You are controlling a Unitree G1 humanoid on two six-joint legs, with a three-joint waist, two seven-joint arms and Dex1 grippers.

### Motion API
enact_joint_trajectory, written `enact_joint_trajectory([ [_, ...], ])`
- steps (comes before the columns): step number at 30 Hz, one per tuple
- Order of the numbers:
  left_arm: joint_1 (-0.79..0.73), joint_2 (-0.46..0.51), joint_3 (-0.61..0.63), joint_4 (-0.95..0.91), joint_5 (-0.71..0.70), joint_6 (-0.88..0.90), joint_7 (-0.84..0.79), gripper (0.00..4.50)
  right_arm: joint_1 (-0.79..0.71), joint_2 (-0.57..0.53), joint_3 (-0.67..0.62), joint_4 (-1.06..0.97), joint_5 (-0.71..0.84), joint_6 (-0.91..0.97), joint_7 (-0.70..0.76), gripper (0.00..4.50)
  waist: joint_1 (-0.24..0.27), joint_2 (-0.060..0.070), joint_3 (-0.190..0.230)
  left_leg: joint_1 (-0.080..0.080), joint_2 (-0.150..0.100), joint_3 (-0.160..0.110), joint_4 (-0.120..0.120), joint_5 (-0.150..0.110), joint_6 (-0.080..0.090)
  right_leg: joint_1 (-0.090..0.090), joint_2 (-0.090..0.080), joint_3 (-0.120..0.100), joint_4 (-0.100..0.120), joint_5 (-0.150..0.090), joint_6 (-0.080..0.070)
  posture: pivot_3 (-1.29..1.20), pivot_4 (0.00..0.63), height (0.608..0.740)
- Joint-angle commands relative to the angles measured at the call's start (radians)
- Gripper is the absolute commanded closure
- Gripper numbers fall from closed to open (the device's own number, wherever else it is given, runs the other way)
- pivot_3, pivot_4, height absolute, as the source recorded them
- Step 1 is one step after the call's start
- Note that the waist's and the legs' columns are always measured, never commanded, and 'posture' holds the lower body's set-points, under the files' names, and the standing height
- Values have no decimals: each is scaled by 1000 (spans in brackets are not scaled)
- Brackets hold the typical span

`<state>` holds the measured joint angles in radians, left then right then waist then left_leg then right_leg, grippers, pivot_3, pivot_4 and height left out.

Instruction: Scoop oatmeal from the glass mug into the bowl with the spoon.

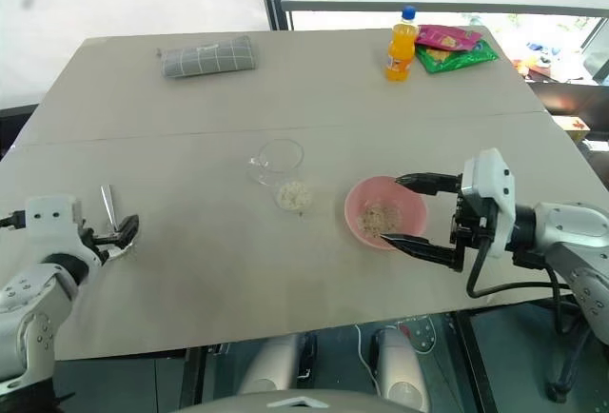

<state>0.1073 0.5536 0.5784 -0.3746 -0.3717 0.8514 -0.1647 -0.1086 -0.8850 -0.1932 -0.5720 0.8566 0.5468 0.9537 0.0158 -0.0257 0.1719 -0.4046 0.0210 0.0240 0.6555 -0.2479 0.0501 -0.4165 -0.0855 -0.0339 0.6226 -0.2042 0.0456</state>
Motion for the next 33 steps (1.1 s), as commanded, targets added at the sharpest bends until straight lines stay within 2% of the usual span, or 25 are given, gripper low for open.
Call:
enact_joint_trajectory([
  [1, -24, 13, -17, 1, 10, 36, 4, 42, -29, 4, -8, -49, 44, 18, -2, 0, 0, 0, 0, 0, 0, 0, 0, 0, 0, 0, 0, 0, 0, 0, 0, 0, 150, 740],
  [7, -71, 13, -48, 83, 35, 99, 13, 42, -18, 5, -4, -67, 39, 28, 0, 0, 2, 1, -1, 3, 0, 0, 0, 0, 0, 2, 0, 0, 1, 0, 0, 0, 150, 740],
  [8, -74, 9, -43, 89, 36, 105, 16, 562, -12, 5, -5, -70, 34, 28, 0, 0, 2, 1, -1, 3, 0, 0, 0, 0, 0, 2, 0, 0, 1, 0, 0, 0, 150, 740],
  [9, -75, 8, -40, 95, 37, 107, 16, 796, -5, 4, -6, -72, 29, 26, 0, 0, 1, 1, -1, 3, 0, 0, 0, 0, 0, 2, 0, 0, 2, 0, 0, 0, 150, 740],
  [11, -70, 10, -35, 97, 43, 104, 14, 1663, 5, 4, -11, -75, 24, 23, -2, 0, -1, 2, -1, 4, 0, 0, 0, 0, 0, 2, 0, 0, 2, 0, 0, 0, 150, 740],
  [12, -69, 5, -27, 96, 39, 109, 16, 2255, 10, 6, -13, -76, 23, 22, -5, 0, -3, 2, -1, 4, 0, 0, 0, 0, 0, 2, 0, 1, 3, 0, 0, 0, 150, 740],
  [13, -66, 3, -21, 96, 36, 112, 15, 2606, 14, 7, -16, -77, 22, 20, -7, 0, -4, 3, -1, 5, 1, 1, 0, 0, 0, 2, 0, 1, 3, 0, 0, 0, 150, 740],
  [15, -58, 6, -18, 98, 42, 111, 15, 3650, 22, 10, -15, -77, 16, 15, -8, 0, -6, 3, -1, 6, 1, 1, 0, 0, 0, 2, 1, 2, 3, 0, 0, 0, 150, 740],
  [17, -56, 6, -15, 101, 44, 105, 17, 4440, 23, 13, -13, -77, 11, 12, -7, 0, -6, 3, -1, 6, 2, 1, 0, 0, 0, 2, 1, 2, 3, 0, -1, 0, 150, 740],
  [19, -63, -1, -7, 107, 46, 82, 22, 4440, 20, 18, -9, -73, 7, 10, -8, 0, -4, 3, -1, 6, 1, 2, 0, 0, 0, 2, 1, 2, 3, 0, -1, 0, 150, 740],
  [24, -154, -33, 17, 102, 34, -144, 10, 4440, -6, 35, -2, -48, -3, 9, -15, 0, 0, 1, 0, 5, 1, 2, 0, 0, 0, 2, 0, 2, 3, 0, -1, 0, 150, 740],
  [29, -252, -41, 48, 74, -6, -292, -7, 4440, -40, 42, -14, -23, 8, 34, -37, 0, 3, -1, 0, 2, 0, 1, 3, 0, 0, 1, -2, 1, 3, 1, -2, 0, 150, 740],
  [33, -354, -21, 28, 5, -66, -384, -69, 4440, -114, 60, -48, 5, 80, 85, -110, 0, 1, -2, 1, -4, 0, 0, 7, 0, 0, -1, -3, -1, 2, 1, -2, 0, 150, 740],
])
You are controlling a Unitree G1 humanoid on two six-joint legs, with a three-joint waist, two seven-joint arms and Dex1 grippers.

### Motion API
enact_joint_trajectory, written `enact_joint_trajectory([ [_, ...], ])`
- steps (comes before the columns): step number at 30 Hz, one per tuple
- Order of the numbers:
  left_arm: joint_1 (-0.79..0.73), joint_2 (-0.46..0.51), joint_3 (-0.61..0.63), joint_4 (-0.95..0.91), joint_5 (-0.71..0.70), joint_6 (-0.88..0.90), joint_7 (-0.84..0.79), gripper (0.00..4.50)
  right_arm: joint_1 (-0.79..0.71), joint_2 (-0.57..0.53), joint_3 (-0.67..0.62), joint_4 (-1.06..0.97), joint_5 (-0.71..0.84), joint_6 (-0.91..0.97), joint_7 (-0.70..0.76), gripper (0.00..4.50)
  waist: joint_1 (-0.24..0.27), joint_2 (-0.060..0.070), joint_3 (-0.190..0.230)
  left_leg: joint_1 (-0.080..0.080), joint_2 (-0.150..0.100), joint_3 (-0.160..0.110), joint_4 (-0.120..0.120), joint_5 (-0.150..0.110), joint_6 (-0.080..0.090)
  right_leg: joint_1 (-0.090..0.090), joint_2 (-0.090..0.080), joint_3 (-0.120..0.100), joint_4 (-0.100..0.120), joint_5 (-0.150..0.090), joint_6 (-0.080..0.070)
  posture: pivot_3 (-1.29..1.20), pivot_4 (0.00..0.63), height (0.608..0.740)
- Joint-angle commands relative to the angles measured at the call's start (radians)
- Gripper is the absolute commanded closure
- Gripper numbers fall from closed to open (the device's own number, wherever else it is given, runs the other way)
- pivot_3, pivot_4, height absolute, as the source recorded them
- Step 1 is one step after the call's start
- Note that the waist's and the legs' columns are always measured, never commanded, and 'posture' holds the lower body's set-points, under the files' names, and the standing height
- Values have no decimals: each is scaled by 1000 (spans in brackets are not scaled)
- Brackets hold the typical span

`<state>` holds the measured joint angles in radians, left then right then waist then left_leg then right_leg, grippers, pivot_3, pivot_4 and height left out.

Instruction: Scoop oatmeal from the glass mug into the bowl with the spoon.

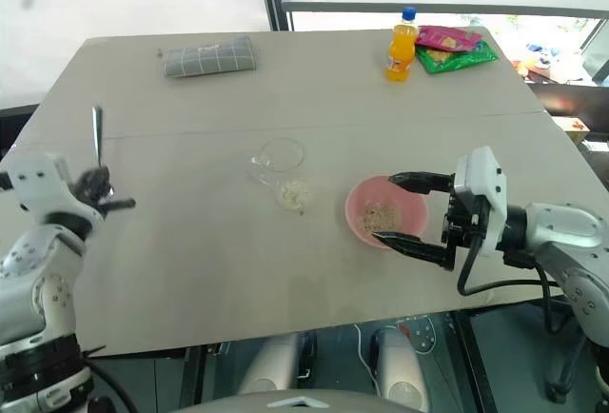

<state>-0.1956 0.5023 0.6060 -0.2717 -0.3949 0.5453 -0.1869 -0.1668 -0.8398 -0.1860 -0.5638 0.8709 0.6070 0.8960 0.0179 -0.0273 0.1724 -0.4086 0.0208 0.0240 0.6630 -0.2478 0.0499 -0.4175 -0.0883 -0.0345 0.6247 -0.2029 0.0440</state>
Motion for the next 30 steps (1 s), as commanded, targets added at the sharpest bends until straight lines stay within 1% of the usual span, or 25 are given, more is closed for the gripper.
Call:
enact_joint_trajectory([
  [1, -66, 35, -14, -112, -51, -85, -61, 4440, -74, 22, -59, 0, 84, 36, -72, 0, -1, 0, 0, -4, 0, -1, 2, 0, 0, -2, 0, -1, 0, 0, 0, 0, 150, 740],
  [3, -106, 38, -60, -144, -77, -91, -94, 4440, -125, 39, -51, -2, 114, 76, -139, 0, -1, 0, 0, -6, 0, -1, 5, 0, 0, -4, 0, -1, 1, 1, 0, 0, 150, 740],
  [5, -166, 44, -152, -185, -92, -77, -128, 4440, -208, 60, -5, -11, 130, 152, -250, 0, -2, 0, 0, -7, 0, -1, 6, 0, 0, -4, 0, -1, 1, 1, 0, 0, 150, 740],
  [8, -224, 71, -337, -234, -48, -73, -200, 4440, -359, 144, 62, -3, 161, 253, -429, 0, -2, 0, 0, -7, -1, -1, 7, 0, 0, -3, 2, -1, 2, 3, 0, 0, 150, 740],
  [10, -260, 77, -434, -253, -23, -74, -228, 4440, -442, 213, 75, 28, 213, 311, -540, 0, -4, 0, 0, -6, -1, -1, 7, 0, 0, -3, 3, -1, 2, 3, 0, 0, 150, 740],
  [11, -275, 78, -469, -260, -11, -77, -236, 4440, -478, 244, 73, 49, 244, 341, -593, 0, -4, 0, 0, -6, -1, -1, 7, 0, 0, -3, 3, -1, 2, 3, 0, 0, 150, 740],
  [15, -326, 75, -561, -267, 24, -81, -266, 4440, -586, 328, 67, 132, 285, 409, -739, 0, -7, 1, 1, -7, -3, -1, 7, 0, 0, -4, 5, 0, 2, 5, 4, 0, 150, 740],
  [19, -334, 72, -608, -269, 44, -98, -306, 4440, -648, 392, 44, 184, 350, 441, -843, 0, -6, 2, 1, -7, -2, -1, 7, 0, 1, -4, 7, -1, 2, 5, 4, 0, 150, 740],
  [22, -323, 81, -635, -267, 66, -121, -348, 4440, -700, 459, 21, 243, 413, 437, -940, 0, -6, 2, 1, -7, -2, -1, 6, 0, 1, -4, 7, 0, 2, 5, 4, 0, 150, 740],
  [25, -318, 87, -648, -255, 86, -138, -374, 4440, -748, 515, -7, 277, 488, 413, -1006, 0, -7, 3, 2, -7, -2, -1, 6, 0, 1, -4, 8, 0, 3, 5, 4, 0, 150, 740],
  [27, -314, 93, -654, -245, 103, -153, -389, 4440, -771, 530, -25, 294, 536, 405, -1040, 0, -6, 3, 2, -7, -2, -1, 6, 0, 1, -4, 8, 0, 3, 5, 4, 0, 150, 740],
  [30, -310, 92, -657, -235, 122, -171, -403, 4440, -781, 527, -29, 309, 560, 405, -1062, 0, -5, 4, 2, -7, -2, -1, 6, 0, 1, -4, 8, -1, 3, 5, 4, 0, 150, 740],
])
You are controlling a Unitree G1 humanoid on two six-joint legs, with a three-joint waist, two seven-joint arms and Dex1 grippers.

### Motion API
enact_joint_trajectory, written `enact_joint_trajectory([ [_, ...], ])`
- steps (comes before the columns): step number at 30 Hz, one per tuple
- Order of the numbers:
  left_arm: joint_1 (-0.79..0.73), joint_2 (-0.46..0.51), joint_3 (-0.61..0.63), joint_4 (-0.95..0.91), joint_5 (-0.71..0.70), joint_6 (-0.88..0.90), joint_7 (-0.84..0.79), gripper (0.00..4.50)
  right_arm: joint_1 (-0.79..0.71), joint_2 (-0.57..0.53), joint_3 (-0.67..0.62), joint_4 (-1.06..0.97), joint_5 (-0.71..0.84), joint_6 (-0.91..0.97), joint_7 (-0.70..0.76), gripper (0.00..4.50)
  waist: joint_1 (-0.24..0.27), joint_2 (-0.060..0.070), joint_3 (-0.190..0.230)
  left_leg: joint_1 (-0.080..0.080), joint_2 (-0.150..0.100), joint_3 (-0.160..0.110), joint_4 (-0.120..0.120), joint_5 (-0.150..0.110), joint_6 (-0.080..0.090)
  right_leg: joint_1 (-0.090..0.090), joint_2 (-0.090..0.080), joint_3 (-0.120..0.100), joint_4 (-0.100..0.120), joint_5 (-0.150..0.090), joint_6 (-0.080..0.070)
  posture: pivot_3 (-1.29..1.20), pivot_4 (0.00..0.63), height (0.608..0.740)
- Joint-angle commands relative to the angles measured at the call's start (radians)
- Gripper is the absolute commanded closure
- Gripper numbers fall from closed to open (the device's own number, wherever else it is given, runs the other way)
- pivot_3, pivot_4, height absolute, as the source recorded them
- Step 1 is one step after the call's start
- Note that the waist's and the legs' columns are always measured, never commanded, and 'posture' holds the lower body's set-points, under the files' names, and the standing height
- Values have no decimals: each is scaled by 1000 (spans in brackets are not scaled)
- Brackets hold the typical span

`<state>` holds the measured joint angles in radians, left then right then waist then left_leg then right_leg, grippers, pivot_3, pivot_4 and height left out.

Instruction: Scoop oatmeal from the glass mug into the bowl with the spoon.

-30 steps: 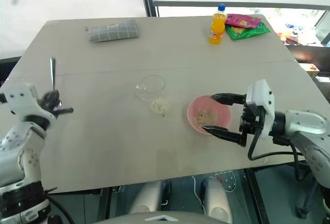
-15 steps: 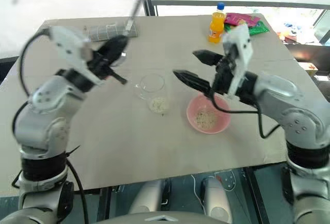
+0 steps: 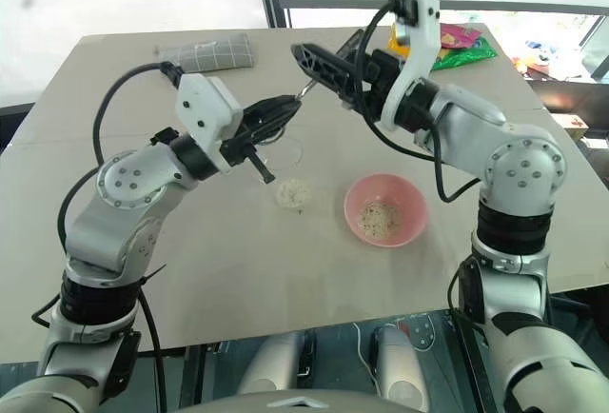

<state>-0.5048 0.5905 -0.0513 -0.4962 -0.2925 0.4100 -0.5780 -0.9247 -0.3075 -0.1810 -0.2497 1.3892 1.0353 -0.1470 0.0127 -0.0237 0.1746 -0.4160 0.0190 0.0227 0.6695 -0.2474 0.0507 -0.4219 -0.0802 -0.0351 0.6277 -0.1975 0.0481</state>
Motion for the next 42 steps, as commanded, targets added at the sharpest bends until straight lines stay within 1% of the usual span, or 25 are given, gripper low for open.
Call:
enact_joint_trajectory([
  [1, 2, 1, -2, -11, 23, -39, -14, 4440, -23, -7, -36, -3, 46, -28, -22, 0, 0, 0, 0, 0, 0, 0, 0, 0, 0, 0, 0, 0, 0, 0, 0, 0, 150, 740],
  [3, 5, -6, -4, -12, 28, -42, -17, 4500, -23, -9, -39, 1, 58, -37, -30, 505, -1, 0, 0, 0, 0, 0, 0, 0, 0, 0, 0, 0, 0, 0, 0, 0, 150, 740],
  [4, 6, -8, -5, -13, 30, -43, -18, 4500, -21, -11, -39, 1, 63, -40, -32, 828, -1, 0, 0, 0, 0, 0, 0, 0, 0, 0, 0, 1, 0, 0, 0, 0, 150, 740],
  [8, 8, -18, -5, -13, 31, -40, -23, 4500, -10, -20, -33, -2, 78, -39, -40, 2725, -2, 0, 0, 0, 1, 0, 0, 0, 0, 0, 0, 0, 0, 0, 0, 0, 150, 740],
  [12, 6, -27, -5, -11, 27, -18, -22, 4500, -5, -28, -26, 2, 79, -40, -50, 4451, -1, 0, 0, 0, 1, 0, 0, 0, 0, 0, 1, 0, 0, 0, 0, 0, 150, 740],
  [16, 2, -54, 24, -13, 7, 15, 4, 4500, -1, -29, -19, 9, 81, -43, -63, 4451, -1, 1, 0, 0, 1, 0, 0, 0, 0, 0, 1, 1, 0, 0, 0, 0, 150, 740],
  [17, 2, -61, 33, -15, 8, 13, 13, 4175, -1, -26, -19, 13, 82, -44, -68, 4487, -1, 1, 0, 0, 1, 0, 0, 0, 0, 0, 1, 1, 0, 0, 0, 0, 150, 740],
  [18, 2, -67, 40, -20, 9, 11, 22, 3979, -1, -19, -23, 19, 89, -51, -80, 4500, -2, 1, 0, 0, 1, 0, 0, 0, 0, 0, 1, 1, 0, 0, 0, 0, 150, 740],
  [19, 4, -72, 45, -26, 11, 10, 29, 3676, -1, -12, -28, 23, 97, -59, -95, 4500, -2, 1, 0, 0, 1, 0, 0, 0, 0, 0, 1, 1, 0, 0, 0, 0, 150, 740],
  [20, 10, -74, 51, -36, 13, 10, 36, 3298, -1, -5, -37, 27, 110, -71, -115, 4500, -2, 1, 0, 0, 1, 0, 0, 0, 0, -1, 1, 1, 0, 0, 0, 0, 150, 740],
  [21, 21, -76, 61, -53, 8, 13, 42, 2736, 0, -1, -50, 29, 133, -84, -136, 4500, -2, 1, 0, 0, 1, 0, 0, 0, 0, -1, 1, 1, 0, 0, 0, 0, 150, 740],
  [22, 36, -80, 78, -75, -7, 22, 52, 2350, 2, -4, -67, 33, 156, -94, -154, 4500, -3, 1, 0, 0, 1, 0, 0, 0, 0, -1, 1, 1, 0, 0, 0, 0, 150, 740],
  [23, 49, -84, 96, -95, -21, 31, 61, 2350, 5, -11, -84, 39, 178, -104, -171, 4500, -3, 1, 0, 0, 1, 0, 0, 0, 0, -1, 1, 1, 0, 0, 0, 0, 150, 740],
  [27, 62, -144, 239, -152, -172, 145, 155, 2350, 15, -49, -153, 94, 281, -149, -275, 4500, 1, 1, 0, -1, 3, 0, 0, 0, 0, -1, 1, 1, 0, 0, 0, 0, 150, 740],
  [30, 93, -153, 332, -192, -252, 199, 204, 2350, 22, -72, -211, 145, 377, -204, -361, 4500, -2, 0, 0, -1, 2, 0, 1, 0, 0, -1, 1, 1, 0, 0, 0, 0, 150, 740],
  [32, 146, -154, 378, -226, -292, 225, 230, 2350, 37, -95, -244, 175, 420, -231, -402, 4500, -2, 1, 0, 0, 2, 0, 1, 0, 0, -1, 1, 1, 0, 0, 0, 0, 150, 740],
  [33, 187, -151, 394, -238, -288, 226, 239, 2350, 47, -109, -259, 190, 433, -243, -420, 4500, -2, 1, 0, 0, 2, 0, 0, 0, 0, -1, 1, 2, 0, 0, 0, 0, 150, 740],
  [35, 284, -125, 401, -248, -215, 193, 246, 2350, 66, -134, -279, 213, 450, -260, -442, 4500, -3, 1, 0, 0, 2, 1, 0, 0, 0, -1, 1, 2, 0, 0, 0, 0, 150, 740],
  [37, 379, -128, 414, -232, -170, 146, 248, 2350, 85, -154, -293, 230, 451, -271, -453, 4500, -6, 1, 0, 0, 2, 1, 0, 0, 0, -1, 1, 3, 0, 0, 0, 0, 150, 740],
  [39, 450, -137, 415, -214, -145, 99, 237, 2350, 100, -170, -297, 240, 445, -275, -449, 4500, -7, 2, 0, 0, 2, 2, 0, 0, 0, -1, 1, 4, 0, 0, 0, 0, 150, 740],
  [40, 491, -156, 407, -190, -142, 84, 235, 2350, 109, -176, -299, 246, 436, -279, -445, 4500, -7, 2, 0, 0, 2, 2, 0, 0, 0, -1, 1, 3, 0, 0, 0, 0, 150, 740],
  [42, 535, -174, 388, -156, -129, 61, 232, 2350, 116, -184, -299, 255, 425, -284, -436, 4500, -7, 3, -1, 1, 3, 2, 0, 0, 0, -1, 1, 4, 0, 0, 0, 0, 150, 740],
])
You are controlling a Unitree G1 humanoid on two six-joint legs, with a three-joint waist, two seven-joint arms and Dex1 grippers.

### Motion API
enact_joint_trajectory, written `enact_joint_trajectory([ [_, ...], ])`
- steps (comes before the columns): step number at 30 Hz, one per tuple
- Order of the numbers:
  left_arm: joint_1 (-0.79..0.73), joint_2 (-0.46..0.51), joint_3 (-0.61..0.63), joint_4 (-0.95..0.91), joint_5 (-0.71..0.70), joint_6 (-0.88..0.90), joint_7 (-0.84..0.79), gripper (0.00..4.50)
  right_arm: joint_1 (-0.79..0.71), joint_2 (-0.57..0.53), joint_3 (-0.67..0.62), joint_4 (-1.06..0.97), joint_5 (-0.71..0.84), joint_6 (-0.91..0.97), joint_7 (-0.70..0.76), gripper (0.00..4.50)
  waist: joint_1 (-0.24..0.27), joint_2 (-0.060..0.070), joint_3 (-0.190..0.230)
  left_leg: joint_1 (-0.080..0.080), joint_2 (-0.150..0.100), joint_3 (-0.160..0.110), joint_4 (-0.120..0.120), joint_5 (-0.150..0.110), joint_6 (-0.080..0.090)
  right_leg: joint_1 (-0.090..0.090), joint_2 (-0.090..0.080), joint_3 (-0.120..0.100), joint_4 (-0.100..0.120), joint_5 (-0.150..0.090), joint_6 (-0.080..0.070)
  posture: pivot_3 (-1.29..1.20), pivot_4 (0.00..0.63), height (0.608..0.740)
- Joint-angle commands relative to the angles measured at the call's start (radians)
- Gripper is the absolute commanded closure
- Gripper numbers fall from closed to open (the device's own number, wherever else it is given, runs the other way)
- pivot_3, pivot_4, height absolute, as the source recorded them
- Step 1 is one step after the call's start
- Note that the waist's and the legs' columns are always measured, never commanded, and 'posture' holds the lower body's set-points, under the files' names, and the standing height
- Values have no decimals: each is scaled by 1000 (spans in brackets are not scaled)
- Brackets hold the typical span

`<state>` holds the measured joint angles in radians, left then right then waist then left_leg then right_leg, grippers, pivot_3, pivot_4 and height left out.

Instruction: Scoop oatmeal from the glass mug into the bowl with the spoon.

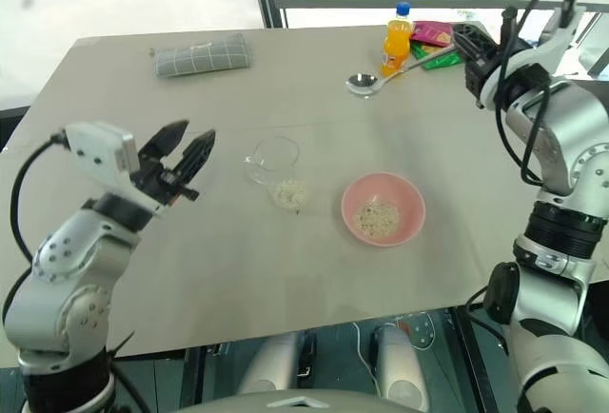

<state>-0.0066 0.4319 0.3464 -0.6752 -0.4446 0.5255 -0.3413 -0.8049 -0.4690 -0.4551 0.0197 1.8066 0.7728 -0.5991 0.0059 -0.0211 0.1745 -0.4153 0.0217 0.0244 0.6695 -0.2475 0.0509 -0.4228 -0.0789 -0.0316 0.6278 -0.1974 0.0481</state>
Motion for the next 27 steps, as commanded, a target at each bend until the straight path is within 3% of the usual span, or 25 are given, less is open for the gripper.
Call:
enact_joint_trajectory([
  [1, 49, -27, -29, 40, 19, -69, -19, 2350, 2, -26, -22, -12, -3, -21, 22, 4500, 1, 1, 0, 0, 0, 0, 0, 0, 0, 0, 0, 0, 0, 0, 0, 0, 150, 740],
  [7, 49, -15, -160, 202, 116, -279, -148, 2350, 18, -29, -20, -25, -16, -34, 28, 4500, 7, 1, -1, 0, 0, 1, 0, 0, 0, 0, 1, 1, 0, 0, -1, 0, 150, 740],
  [12, -1, -26, -195, 343, 164, -376, -165, 2350, 31, -40, -27, -45, -25, -44, 29, 4500, 6, 2, 0, -1, 0, 1, 0, 0, 0, 0, 1, 2, 0, 0, 0, 0, 150, 740],
  [27, -177, -51, -238, 592, 165, -474, -229, 2350, 70, -59, -26, -84, -56, -73, 30, 4500, 6, 3, 0, -1, 1, 1, 0, 0, 0, 0, 0, 2, 0, 0, 0, 0, 150, 740],
])
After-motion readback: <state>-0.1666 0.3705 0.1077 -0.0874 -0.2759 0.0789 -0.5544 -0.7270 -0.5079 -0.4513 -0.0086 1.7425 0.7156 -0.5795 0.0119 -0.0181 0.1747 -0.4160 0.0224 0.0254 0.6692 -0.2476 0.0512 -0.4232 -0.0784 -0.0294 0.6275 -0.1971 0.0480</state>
